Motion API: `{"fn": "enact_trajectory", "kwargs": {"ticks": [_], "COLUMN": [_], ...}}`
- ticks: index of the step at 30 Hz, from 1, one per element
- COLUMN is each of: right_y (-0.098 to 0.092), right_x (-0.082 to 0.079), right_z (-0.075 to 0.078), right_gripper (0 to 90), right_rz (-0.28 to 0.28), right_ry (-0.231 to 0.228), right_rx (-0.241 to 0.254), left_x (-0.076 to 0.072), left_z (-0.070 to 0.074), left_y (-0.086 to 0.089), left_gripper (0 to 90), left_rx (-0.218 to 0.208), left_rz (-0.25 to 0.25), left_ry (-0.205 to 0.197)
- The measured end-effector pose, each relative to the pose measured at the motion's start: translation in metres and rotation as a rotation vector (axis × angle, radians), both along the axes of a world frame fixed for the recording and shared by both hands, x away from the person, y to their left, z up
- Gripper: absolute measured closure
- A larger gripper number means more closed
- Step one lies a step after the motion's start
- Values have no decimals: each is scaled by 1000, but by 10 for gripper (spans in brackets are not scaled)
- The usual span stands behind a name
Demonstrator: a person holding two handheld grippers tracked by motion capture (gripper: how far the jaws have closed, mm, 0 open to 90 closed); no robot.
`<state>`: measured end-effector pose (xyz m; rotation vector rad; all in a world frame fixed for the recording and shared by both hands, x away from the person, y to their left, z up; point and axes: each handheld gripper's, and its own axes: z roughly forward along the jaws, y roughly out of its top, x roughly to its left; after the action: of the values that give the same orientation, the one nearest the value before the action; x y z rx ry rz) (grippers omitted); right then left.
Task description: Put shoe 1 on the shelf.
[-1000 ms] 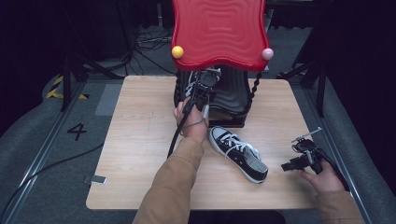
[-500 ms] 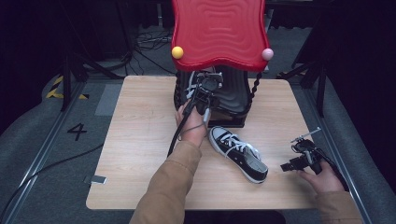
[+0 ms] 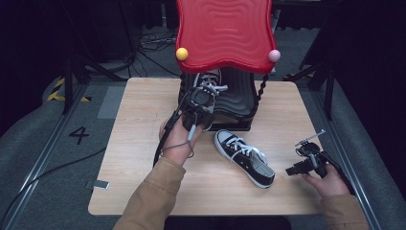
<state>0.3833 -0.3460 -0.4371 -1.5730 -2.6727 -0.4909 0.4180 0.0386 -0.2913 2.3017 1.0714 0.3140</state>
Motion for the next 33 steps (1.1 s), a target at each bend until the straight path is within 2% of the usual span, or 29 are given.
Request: {"fn": "enact_trajectory", "kwargs": {"ticks": [1,3,6,8,10,13,17,18,19,22,24,28,31,33], "right_y": [0,1,4,5,4,4,5,5,7,6,6,5,3,2], "right_x": [0,-1,-3,-4,-5,-5,-5,-5,-6,-6,-6,-6,-7,-7], "right_z": [0,1,5,7,8,8,8,8,8,7,7,7,8,8], "right_gripper": [555,640,780,843,890,894,890,890,880,871,869,862,860,857], "right_rz": [0,6,27,34,39,39,41,41,43,39,36,37,37,37], "right_ry": [0,-11,-34,-48,-62,-74,-77,-77,-77,-78,-78,-78,-82,-84], "right_rx": [0,-5,-5,-11,-22,-32,-26,-26,-30,-24,-23,-20,-19,-16], "left_x": [0,-9,-15,-17,-20,-22,-16,-16,-14,-7,-5,1,1,0], "left_z": [0,-2,-9,-16,-23,-36,-54,-54,-60,-66,-68,-69,-67,-66], "left_y": [0,7,16,23,28,35,37,37,35,35,35,32,27,24], "left_gripper": [808,834,895,896,897,898,898,898,899,900,900,900,900,900], "left_rx": [0,10,14,13,13,23,32,32,47,40,27,-2,35,44], "left_rz": [0,-26,-33,-47,-51,-70,-91,-91,-115,-91,-81,-67,-69,-60], "left_ry": [0,2,30,61,72,91,106,106,86,83,85,46,38,32]}}
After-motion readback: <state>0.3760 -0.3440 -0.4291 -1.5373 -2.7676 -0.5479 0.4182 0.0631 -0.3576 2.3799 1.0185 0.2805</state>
